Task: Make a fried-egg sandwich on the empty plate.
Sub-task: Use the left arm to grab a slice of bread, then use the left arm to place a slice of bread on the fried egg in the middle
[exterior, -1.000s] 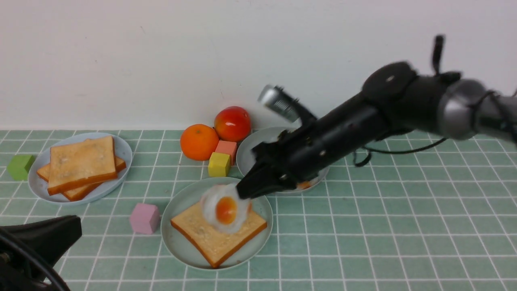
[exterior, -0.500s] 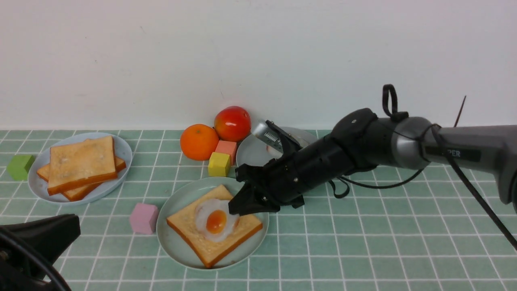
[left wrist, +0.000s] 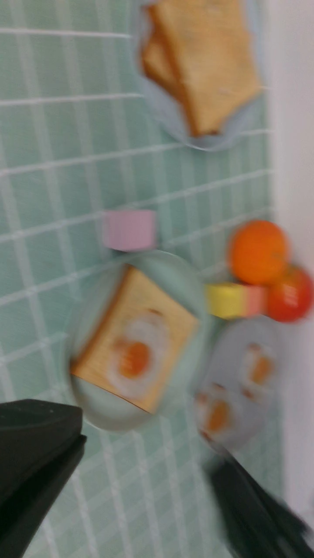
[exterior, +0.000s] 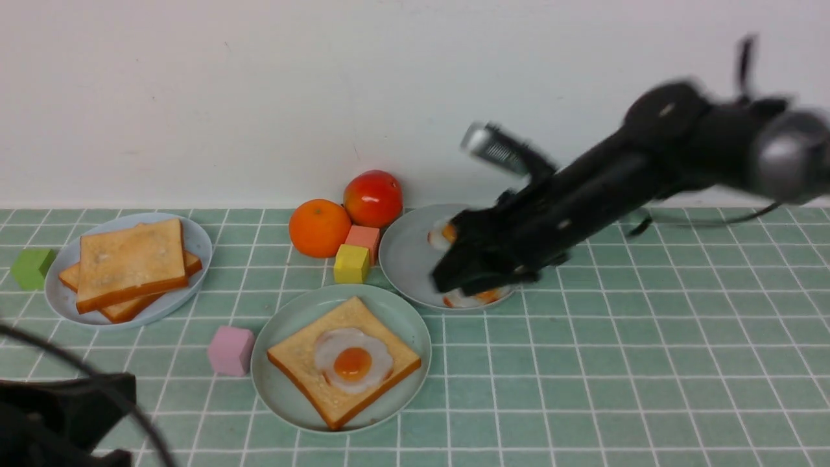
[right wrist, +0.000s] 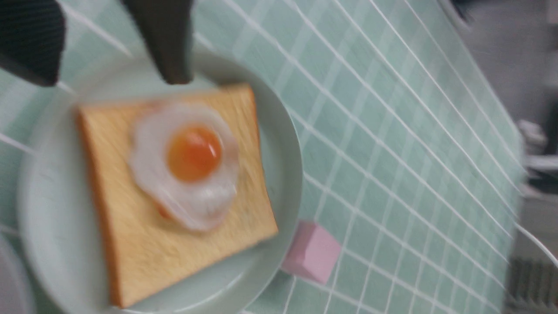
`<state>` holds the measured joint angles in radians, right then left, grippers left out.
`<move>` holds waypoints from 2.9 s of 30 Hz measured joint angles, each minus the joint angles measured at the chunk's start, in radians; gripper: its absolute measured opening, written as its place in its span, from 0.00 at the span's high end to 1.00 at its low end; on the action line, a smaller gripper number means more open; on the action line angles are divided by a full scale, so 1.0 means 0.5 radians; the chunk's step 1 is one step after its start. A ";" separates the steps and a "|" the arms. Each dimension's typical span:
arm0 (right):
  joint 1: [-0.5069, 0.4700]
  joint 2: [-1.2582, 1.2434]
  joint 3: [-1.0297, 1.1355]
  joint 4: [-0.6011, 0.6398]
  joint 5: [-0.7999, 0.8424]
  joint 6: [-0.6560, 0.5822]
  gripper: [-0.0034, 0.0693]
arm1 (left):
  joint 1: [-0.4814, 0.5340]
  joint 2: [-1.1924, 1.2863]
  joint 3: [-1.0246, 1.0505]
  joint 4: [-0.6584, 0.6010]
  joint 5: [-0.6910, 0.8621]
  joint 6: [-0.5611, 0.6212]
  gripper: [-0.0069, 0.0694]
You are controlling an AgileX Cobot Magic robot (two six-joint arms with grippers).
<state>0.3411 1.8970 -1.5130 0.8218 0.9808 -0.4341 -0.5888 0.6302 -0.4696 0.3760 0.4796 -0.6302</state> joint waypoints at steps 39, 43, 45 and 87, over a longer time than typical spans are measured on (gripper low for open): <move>0.217 -1.645 0.768 -1.195 0.017 0.605 0.94 | 1.420 2.531 -1.720 -0.774 0.330 3.143 0.58; 0.217 -1.645 0.768 -1.195 0.017 0.605 0.93 | 1.420 2.572 -1.724 -0.774 0.226 3.212 0.41; 0.217 -1.645 0.768 -1.195 0.017 0.605 0.93 | 1.420 2.607 -1.731 -0.774 0.173 3.218 0.38; 0.217 -1.645 0.768 -1.052 0.112 0.605 0.91 | -0.043 2.005 -1.442 -0.183 0.654 1.101 0.84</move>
<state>0.4494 1.0747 -1.1290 0.2959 1.0370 -0.1319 -0.6102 1.6328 -1.1905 0.2845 0.8064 -0.0798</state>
